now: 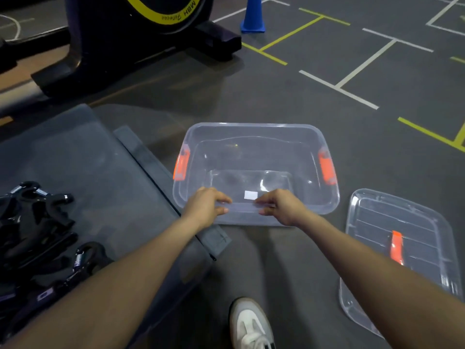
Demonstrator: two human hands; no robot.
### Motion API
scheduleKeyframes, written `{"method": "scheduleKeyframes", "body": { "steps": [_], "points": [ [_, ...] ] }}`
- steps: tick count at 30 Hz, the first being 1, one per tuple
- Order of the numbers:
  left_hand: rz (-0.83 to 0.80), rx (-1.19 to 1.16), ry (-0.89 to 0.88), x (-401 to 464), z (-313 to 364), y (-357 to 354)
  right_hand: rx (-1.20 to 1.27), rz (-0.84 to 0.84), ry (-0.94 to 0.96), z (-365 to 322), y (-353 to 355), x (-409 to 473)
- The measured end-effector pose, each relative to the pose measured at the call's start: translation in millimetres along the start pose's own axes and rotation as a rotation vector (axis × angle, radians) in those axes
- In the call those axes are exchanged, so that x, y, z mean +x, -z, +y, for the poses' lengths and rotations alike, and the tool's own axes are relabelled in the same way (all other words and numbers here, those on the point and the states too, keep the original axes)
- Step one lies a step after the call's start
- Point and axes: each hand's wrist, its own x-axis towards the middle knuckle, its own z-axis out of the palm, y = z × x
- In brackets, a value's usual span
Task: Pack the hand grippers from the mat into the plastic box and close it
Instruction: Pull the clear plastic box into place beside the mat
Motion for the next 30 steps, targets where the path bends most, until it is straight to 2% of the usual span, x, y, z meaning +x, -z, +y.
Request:
{"method": "scheduleKeyframes", "body": {
  "steps": [8, 24, 30],
  "points": [
    [-0.128, 0.007, 0.016, -31.6, 20.8, -16.4, -0.080, -0.074, 0.046, 13.3, 9.9, -37.4],
    [-0.173, 0.019, 0.019, -75.8, 49.4, -36.1, -0.086, -0.081, -0.048, 33.3, -2.3, -93.2],
    [-0.041, -0.108, -0.008, -82.1, 40.7, 1.1, -0.033, -0.009, 0.022, -21.9, 12.2, -82.9]
  ]
}}
